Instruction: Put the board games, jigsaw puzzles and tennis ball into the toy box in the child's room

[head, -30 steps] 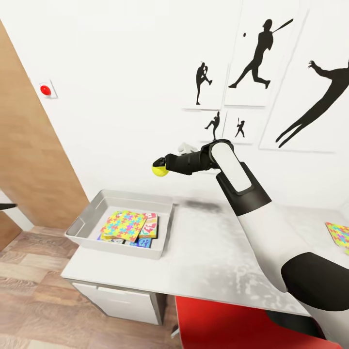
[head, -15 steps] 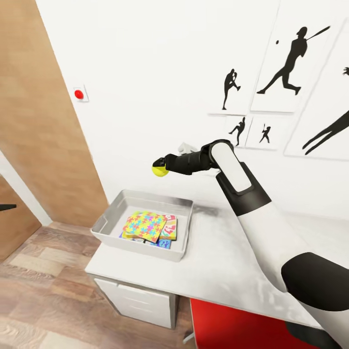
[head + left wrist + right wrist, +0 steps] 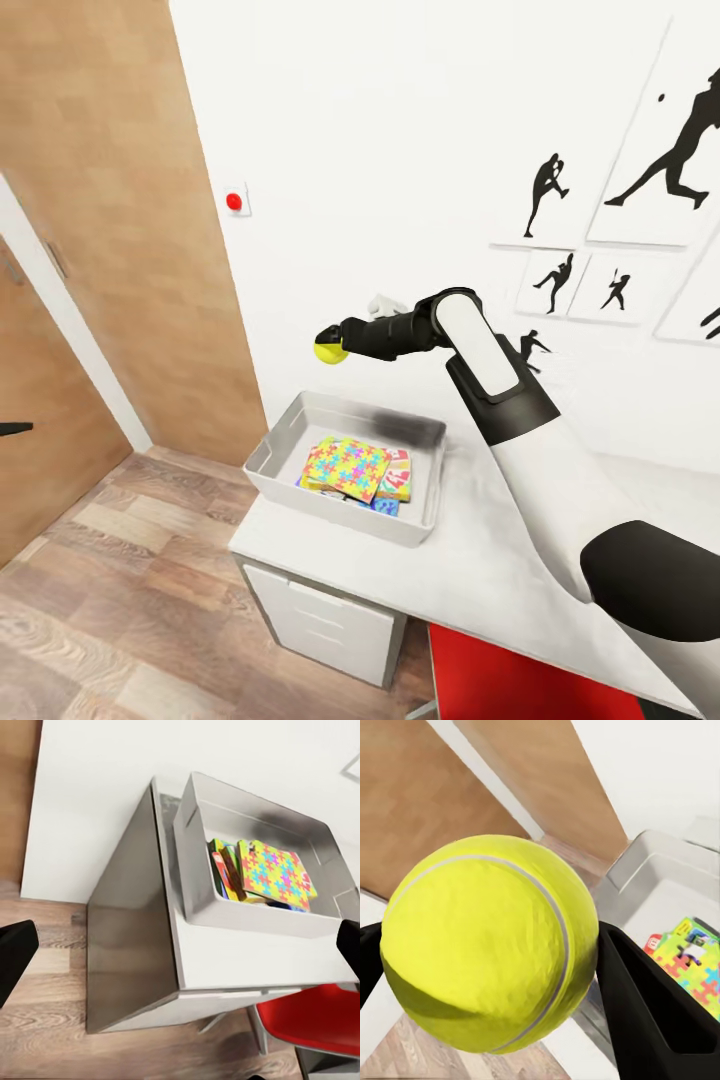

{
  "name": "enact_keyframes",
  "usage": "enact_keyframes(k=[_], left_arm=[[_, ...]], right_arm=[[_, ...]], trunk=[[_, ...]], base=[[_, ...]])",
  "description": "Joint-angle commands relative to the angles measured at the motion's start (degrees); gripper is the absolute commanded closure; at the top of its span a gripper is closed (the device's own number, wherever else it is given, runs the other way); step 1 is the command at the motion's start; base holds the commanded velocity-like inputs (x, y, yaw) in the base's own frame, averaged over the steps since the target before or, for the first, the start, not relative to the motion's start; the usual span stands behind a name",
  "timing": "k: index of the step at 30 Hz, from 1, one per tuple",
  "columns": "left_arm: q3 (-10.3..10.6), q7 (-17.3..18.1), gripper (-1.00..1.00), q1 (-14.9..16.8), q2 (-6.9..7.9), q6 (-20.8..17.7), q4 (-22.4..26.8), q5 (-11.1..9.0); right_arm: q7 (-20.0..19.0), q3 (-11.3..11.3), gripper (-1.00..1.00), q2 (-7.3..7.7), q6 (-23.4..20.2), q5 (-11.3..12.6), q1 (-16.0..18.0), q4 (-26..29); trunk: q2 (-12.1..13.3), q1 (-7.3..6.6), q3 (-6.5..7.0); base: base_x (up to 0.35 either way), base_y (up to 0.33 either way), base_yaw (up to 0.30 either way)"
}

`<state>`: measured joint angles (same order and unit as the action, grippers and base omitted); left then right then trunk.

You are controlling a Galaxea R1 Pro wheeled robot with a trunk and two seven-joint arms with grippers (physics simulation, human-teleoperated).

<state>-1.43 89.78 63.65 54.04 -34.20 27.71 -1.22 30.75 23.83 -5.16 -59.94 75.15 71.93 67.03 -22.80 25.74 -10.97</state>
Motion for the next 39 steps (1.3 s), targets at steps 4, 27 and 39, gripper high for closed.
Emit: enact_keyframes(k=[4, 27, 39], left_arm=[[0.1, 0.2, -1.0, 0.1, 0.02, -0.6, 0.0, 0.1], [0.2, 0.2, -1.0, 0.1, -0.53, -0.3, 0.0, 0.3], [0.3, 0.2, -1.0, 0.1, -2.19, -0.3, -3.4, 0.3]], right_arm=[[0.7, -0.1, 1.0, 0.11, -0.1, 0.7, 0.1, 0.1], [0.7, -1.2, 1.0, 1.09, -0.1, 0.6, -10.9, 15.0], [1.2, -4.9, 1.0, 1.95, -0.1, -1.6, -19.0, 18.5]], trunk=[[-0.1, 0.04, 0.19], [-0.1, 0.04, 2.3], [-0.1, 0.04, 3.45]], base=[[0.0, 0.006, 0.178], [0.0, 0.0, 0.055], [0.001, 0.0, 0.0]])
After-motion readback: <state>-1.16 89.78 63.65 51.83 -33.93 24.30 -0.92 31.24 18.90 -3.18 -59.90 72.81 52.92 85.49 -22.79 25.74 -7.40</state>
